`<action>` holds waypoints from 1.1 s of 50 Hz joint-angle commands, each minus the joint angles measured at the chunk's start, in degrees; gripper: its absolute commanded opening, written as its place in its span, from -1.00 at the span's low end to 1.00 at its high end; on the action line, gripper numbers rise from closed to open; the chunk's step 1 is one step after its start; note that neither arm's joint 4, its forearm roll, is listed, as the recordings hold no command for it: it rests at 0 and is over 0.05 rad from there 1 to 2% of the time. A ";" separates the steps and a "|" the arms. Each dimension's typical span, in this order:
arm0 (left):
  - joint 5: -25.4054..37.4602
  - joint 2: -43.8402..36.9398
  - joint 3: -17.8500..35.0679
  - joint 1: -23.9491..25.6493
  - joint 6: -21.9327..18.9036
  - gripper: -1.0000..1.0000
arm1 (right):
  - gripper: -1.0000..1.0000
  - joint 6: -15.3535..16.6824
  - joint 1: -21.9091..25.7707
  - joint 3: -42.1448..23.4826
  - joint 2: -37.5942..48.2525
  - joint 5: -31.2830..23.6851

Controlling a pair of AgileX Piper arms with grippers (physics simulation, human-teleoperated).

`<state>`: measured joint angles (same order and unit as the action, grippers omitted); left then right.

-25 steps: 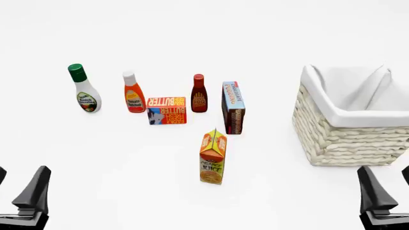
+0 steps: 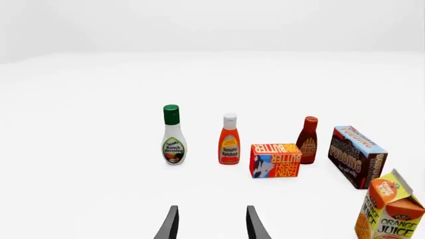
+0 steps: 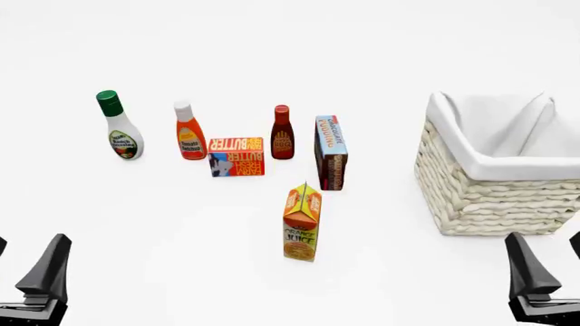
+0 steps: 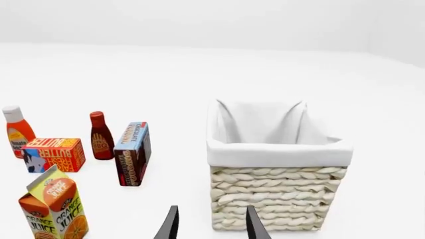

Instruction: Pick the orange juice and place it in the basket.

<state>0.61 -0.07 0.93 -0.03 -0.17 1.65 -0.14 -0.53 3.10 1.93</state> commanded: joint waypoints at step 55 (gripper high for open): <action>0.13 0.02 0.17 0.14 -0.03 1.00 | 1.00 -7.87 -10.71 -15.58 28.04 -4.78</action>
<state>0.67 -0.04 1.04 0.18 -0.21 -3.71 -11.28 -10.85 24.55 1.29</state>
